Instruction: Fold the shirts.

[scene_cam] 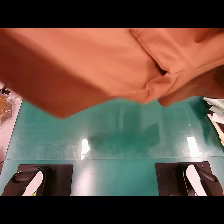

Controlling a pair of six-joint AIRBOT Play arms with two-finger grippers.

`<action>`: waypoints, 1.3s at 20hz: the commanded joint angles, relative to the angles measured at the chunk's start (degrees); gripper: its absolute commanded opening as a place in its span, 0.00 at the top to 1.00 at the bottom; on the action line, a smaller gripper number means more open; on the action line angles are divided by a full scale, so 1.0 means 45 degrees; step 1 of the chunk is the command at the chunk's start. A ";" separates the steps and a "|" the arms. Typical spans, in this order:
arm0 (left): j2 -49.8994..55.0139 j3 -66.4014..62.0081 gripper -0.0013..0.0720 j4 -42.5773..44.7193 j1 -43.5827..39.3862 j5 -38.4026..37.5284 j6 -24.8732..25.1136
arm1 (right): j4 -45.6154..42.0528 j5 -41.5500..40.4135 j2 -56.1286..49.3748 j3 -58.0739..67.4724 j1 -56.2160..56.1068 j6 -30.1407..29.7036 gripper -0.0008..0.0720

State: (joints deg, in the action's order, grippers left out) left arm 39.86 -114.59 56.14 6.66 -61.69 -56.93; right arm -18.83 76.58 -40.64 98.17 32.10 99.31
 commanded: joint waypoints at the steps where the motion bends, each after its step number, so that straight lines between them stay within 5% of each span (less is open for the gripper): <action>1: -0.0209 -0.0777 0.95 0.0627 0.0010 -0.0131 0.0005 | 0.0918 0.0971 -0.0437 0.1734 0.0257 0.0544 0.97; 7: 0.0189 0.0918 0.95 0.0563 0.0010 -0.1938 -0.0044 | -0.1185 0.3036 -0.0491 0.0607 0.0262 0.1350 0.97; 15: 0.2365 0.6645 0.95 -0.0427 -0.0024 -0.2705 -0.1151 | -0.1996 -0.0092 0.1778 -1.0350 0.0262 0.0510 0.97; 20: 0.4221 0.9107 0.95 -0.0763 -0.2244 0.0869 0.0593 | 0.1282 -0.3910 0.0884 -1.4882 0.0262 -0.2992 0.97; 26: 0.7033 0.9238 0.95 -0.0763 -0.4153 0.5085 0.1005 | 0.4396 -0.4517 -0.3517 -1.4600 0.0262 -0.6649 0.97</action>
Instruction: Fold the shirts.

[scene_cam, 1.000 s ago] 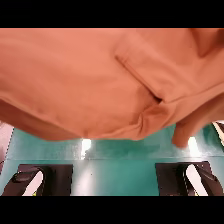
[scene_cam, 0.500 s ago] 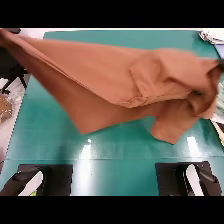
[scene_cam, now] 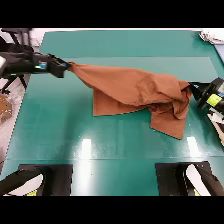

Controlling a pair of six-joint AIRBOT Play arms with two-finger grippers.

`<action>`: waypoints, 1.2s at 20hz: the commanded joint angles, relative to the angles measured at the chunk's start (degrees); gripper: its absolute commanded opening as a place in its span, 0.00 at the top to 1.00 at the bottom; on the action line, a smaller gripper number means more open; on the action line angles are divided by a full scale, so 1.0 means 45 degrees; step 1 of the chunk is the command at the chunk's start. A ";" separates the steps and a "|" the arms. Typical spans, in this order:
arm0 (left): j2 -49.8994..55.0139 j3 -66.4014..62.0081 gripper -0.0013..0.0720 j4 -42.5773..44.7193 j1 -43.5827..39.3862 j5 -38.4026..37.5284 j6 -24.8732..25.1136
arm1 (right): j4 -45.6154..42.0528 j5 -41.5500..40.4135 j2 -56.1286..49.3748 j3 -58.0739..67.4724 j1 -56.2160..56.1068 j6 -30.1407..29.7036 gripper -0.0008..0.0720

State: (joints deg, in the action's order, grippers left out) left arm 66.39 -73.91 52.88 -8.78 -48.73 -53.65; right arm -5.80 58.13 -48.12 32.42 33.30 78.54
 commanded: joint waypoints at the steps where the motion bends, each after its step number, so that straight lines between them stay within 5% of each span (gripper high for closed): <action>1: 0.1520 0.0199 0.95 -0.0044 -0.0855 0.2759 0.0272 | 0.1496 -0.0350 -0.2589 0.0418 -0.0005 -0.2395 0.97; 7: 0.3133 0.0194 0.95 -0.0996 -0.1341 0.5712 0.0335 | 0.1477 0.0029 -0.6368 0.3585 -0.0359 -0.3376 0.96; 13: 0.4080 0.0185 0.95 -0.1277 -0.1666 0.6169 0.0418 | 0.0923 0.0947 -0.8859 0.6737 -0.1452 -0.4269 0.96; 18: 0.4235 0.0185 0.95 -0.1277 -0.1666 0.6339 0.0418 | -0.2181 0.0622 -0.9384 0.8626 -0.2055 -0.3531 0.93; 24: 0.4308 0.0185 0.95 -0.1273 -0.1661 0.5416 0.0423 | -0.8325 0.0845 -0.9379 1.1220 -0.2856 -0.2871 0.96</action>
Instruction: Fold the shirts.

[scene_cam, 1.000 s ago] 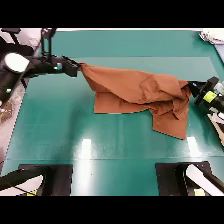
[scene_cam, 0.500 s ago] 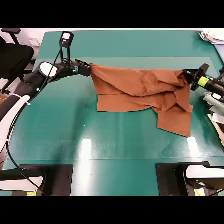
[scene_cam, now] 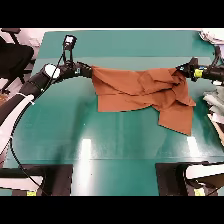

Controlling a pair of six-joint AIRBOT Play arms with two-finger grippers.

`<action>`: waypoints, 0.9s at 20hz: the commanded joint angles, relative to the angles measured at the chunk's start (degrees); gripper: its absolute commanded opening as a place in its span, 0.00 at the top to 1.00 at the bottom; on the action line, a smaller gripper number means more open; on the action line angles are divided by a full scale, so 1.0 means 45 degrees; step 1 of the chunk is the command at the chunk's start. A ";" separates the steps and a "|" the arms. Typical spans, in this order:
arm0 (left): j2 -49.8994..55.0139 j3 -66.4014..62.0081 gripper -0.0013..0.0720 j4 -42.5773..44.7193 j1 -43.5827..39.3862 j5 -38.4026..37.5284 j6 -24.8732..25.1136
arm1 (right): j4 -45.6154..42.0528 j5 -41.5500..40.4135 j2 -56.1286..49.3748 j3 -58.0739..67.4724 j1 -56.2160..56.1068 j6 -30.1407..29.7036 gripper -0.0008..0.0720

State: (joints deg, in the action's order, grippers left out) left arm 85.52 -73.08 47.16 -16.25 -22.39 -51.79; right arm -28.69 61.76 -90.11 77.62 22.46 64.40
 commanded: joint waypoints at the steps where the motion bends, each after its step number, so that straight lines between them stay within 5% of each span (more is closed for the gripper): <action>1: 0.0112 -0.0005 0.95 -0.0005 -0.0005 -0.0520 0.0053 | -0.3696 -0.0146 -0.0053 0.1491 -0.0665 0.0257 0.96; 7: 0.0204 0.0000 0.95 -0.0044 -0.0005 -0.0588 0.0097 | -0.7412 -0.0908 -0.0058 0.2778 -0.1603 0.0427 0.96; 12: 0.0471 -0.0005 0.95 -0.0865 -0.0005 -0.0899 0.0665 | -0.8252 -0.1166 -0.0180 0.2807 -0.1647 0.0495 0.95; 13: 0.0495 -0.0005 0.68 -0.0879 -0.0005 -0.1035 0.0670 | -0.8233 -0.1161 -0.0223 0.2807 -0.1651 0.0520 0.76; 14: 0.0495 -0.0005 0.32 -0.0874 0.0000 -0.1122 0.0670 | -0.8233 -0.1229 -0.0228 0.2807 -0.1651 0.0758 0.44; 15: 0.0491 -0.0053 0.20 -0.0835 0.0005 -0.1098 0.0661 | -0.8238 -0.1331 -0.0223 0.2812 -0.1642 0.1059 0.25; 18: 0.0476 -0.0714 0.20 -0.0743 0.0398 -0.1744 0.0534 | -0.9015 -0.1404 0.0034 0.2817 -0.1467 0.1909 0.23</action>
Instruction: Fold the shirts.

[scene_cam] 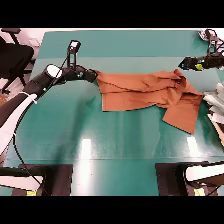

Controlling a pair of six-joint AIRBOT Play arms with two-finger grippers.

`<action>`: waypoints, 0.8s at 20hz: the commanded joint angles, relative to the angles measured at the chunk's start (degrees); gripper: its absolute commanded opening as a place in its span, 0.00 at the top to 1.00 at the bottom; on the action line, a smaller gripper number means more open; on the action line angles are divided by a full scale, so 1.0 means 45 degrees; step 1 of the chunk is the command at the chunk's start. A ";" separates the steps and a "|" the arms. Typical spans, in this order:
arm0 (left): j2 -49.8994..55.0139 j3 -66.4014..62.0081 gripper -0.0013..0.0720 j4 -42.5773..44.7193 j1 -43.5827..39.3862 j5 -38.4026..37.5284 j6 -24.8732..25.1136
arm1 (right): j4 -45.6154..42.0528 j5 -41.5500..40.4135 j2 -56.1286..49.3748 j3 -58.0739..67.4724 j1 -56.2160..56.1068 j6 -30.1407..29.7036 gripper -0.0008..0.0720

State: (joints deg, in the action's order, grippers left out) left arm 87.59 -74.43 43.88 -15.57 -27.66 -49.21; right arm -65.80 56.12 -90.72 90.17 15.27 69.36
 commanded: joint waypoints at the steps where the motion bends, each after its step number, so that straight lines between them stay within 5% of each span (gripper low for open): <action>1: 0.0015 -0.0806 0.20 -0.0019 0.0539 -0.1511 -0.0233 | -0.1418 -0.0141 0.0427 0.0024 0.0175 0.1268 0.23; 6: 0.0019 -0.1753 0.20 0.1554 0.1739 -0.9044 -0.3585 | -0.2395 0.1433 0.2142 0.0015 0.1336 0.2064 0.23; 10: 0.0019 0.0214 0.20 0.0262 0.1302 -0.7781 -0.3657 | -0.2380 0.1860 0.3254 0.0015 0.2152 0.2492 0.23; 13: 0.0083 0.1710 0.20 0.0146 0.0772 -0.6411 -0.4716 | -0.2380 0.1977 0.3779 0.0005 0.2458 0.2487 0.23; 16: 0.0219 0.2448 0.20 -0.1039 0.0117 -0.5241 -0.3662 | -0.2283 0.2006 0.3920 -0.0019 0.2497 0.2492 0.23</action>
State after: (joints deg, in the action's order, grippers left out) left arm 88.12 -67.13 43.59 -12.80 -56.05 -67.46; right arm -76.20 64.47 -74.32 90.13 25.87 80.27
